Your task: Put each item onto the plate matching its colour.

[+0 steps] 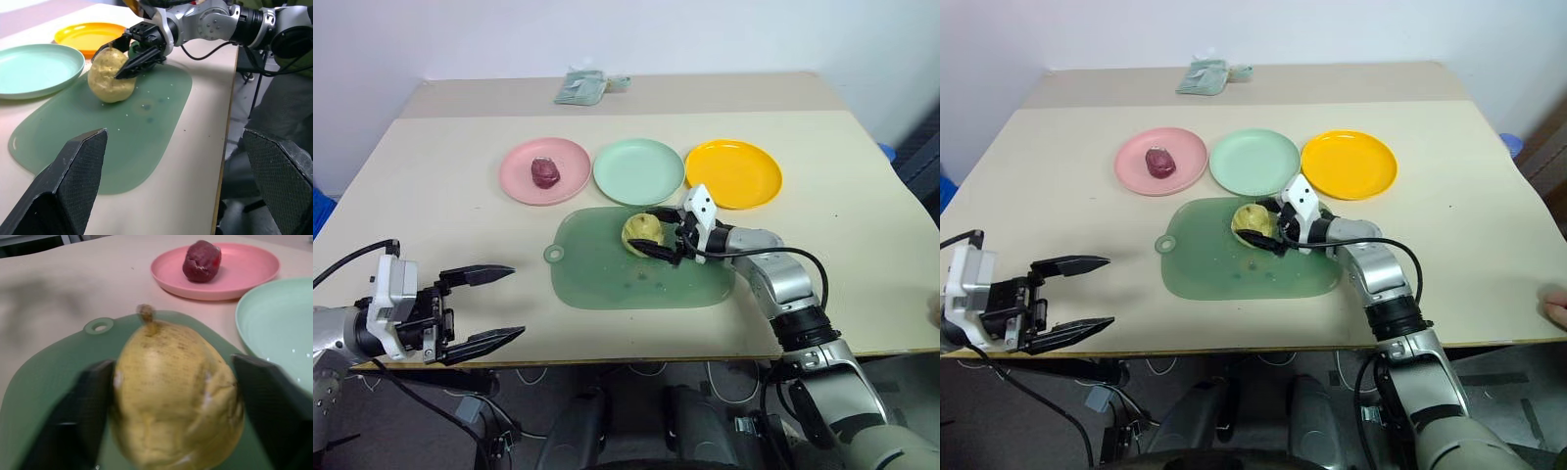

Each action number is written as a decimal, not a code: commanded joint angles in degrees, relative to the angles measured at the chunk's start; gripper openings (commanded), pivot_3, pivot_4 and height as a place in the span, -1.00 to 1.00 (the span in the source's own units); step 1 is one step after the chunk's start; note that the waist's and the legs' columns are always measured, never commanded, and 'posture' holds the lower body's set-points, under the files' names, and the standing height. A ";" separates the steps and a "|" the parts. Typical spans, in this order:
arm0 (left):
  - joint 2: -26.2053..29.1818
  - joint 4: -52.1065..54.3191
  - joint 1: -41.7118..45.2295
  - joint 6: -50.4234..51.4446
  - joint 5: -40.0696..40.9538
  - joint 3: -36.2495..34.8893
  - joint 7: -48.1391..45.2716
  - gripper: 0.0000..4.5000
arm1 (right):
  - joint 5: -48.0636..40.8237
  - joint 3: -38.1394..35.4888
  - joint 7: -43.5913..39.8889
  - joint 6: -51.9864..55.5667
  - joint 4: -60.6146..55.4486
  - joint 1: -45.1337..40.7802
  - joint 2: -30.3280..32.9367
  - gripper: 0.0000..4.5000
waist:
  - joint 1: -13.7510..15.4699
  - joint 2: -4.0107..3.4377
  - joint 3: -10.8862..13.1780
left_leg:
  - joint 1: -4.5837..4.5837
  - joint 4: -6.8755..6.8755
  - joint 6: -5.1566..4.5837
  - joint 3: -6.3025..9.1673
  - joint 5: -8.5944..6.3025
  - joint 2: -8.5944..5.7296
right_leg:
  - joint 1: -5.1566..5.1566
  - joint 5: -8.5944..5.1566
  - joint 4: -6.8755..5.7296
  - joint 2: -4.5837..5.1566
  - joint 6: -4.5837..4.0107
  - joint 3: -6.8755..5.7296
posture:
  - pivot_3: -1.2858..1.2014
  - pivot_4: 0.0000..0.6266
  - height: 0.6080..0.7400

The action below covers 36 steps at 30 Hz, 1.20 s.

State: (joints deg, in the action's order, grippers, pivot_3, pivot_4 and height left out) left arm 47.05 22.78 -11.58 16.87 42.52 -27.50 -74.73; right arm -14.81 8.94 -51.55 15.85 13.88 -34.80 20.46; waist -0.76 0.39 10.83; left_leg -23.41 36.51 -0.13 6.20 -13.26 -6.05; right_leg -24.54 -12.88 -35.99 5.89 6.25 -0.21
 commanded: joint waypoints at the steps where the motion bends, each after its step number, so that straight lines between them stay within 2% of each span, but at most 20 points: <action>1: -0.18 1.58 0.18 -0.49 0.77 -0.33 0.82 1.00 | 0.10 -0.86 -0.28 -1.50 0.02 -1.21 -0.27 0.15 | -0.02 0.00 0.00 | 0.01 -0.02 0.00 0.00 0.00 0.00 | 0.00 0.00 0.00 0.00 0.00 0.00 | 0.03 -0.52 1.00; 6: -1.53 2.66 1.25 1.26 2.12 0.49 4.71 1.00 | -0.70 -3.12 1.23 -1.83 -0.50 -2.19 -0.52 0.15 | 0.02 -0.01 0.00 | 0.02 -0.06 0.02 0.00 0.02 0.00 | -0.01 0.00 0.00 0.00 -0.01 0.00 | 0.03 -0.52 1.00; 11: -3.79 5.98 4.77 5.13 4.73 3.30 12.07 1.00 | -1.94 -8.61 5.00 -3.01 3.82 -9.13 -0.01 0.15 | -0.01 -0.01 0.02 | 0.02 -0.06 0.07 0.00 0.05 -0.01 | -0.03 0.02 -0.01 -0.01 -0.01 0.00 | 0.03 -0.52 1.00; 16: -5.44 9.01 8.42 7.01 4.98 7.71 16.96 1.00 | 2.19 -12.06 8.94 -12.04 21.07 -19.10 2.57 0.15 | -0.01 0.01 0.01 | 0.05 -0.22 0.11 -0.03 0.08 -0.02 | -0.07 0.09 -0.01 -0.02 0.06 0.00 | 0.03 -0.52 1.00; 22: -6.68 10.63 12.77 7.97 4.38 11.59 21.78 1.00 | 7.36 -13.79 16.37 -24.80 49.16 -29.87 4.90 0.15 | -0.25 0.00 0.01 | 0.08 -0.36 0.16 -0.05 0.13 -0.02 | -0.07 0.13 0.06 -0.02 0.07 0.01 | 0.03 -0.52 1.00; 26: -7.47 11.12 13.34 7.97 3.83 13.11 23.94 1.00 | 9.67 -14.47 21.72 -27.33 58.43 -31.93 4.54 0.15 | -0.65 -0.01 0.02 | 0.08 -0.41 0.18 -0.09 0.14 0.00 | -0.11 0.13 0.04 -0.04 0.07 0.06 | 0.03 -0.52 1.00; 29: -7.78 11.61 13.27 8.00 3.99 13.57 25.02 1.00 | 11.36 -14.48 24.06 -27.75 60.94 -32.17 4.20 0.15 | -0.64 -0.01 0.02 | 0.08 -0.41 0.18 -0.09 0.15 0.00 | -0.11 0.13 0.04 -0.05 0.07 0.08 | 0.03 -0.52 1.00; 31: -7.83 11.95 13.34 8.09 4.23 13.80 25.60 1.00 | 12.44 -14.49 25.69 -27.64 61.82 -32.00 3.97 0.61 | -0.64 -0.02 0.03 | 0.08 -0.40 0.20 -0.09 0.16 0.00 | -0.11 0.13 0.03 -0.05 0.06 0.09 | 0.03 -0.52 1.00; 33: -7.68 11.88 13.33 8.10 4.39 13.78 25.74 1.00 | 13.10 -14.62 26.28 -27.84 61.99 -32.20 3.82 0.99 | -0.59 -0.02 0.02 | 0.08 -0.38 0.20 -0.09 0.16 0.00 | -0.11 0.13 0.01 -0.06 0.06 0.08 | 0.03 -0.52 1.00; 36: -7.49 11.69 13.13 8.05 4.55 13.70 25.63 1.00 | 13.38 -14.99 25.49 -28.94 61.34 -32.87 4.16 0.99 | -0.48 -0.02 0.02 | 0.08 -0.38 0.20 -0.09 0.17 0.00 | -0.11 0.13 0.00 -0.06 0.06 0.08 | 0.03 -0.52 1.00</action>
State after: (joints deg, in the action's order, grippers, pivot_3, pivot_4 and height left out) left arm 39.29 32.67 1.76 24.98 46.51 -12.98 -49.33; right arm -1.26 -4.94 -25.66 -11.09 76.62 -64.98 23.96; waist -1.24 0.38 10.86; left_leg -23.33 36.13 0.07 6.11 -13.09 -6.05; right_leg -24.65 -12.75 -35.99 5.82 6.31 -0.14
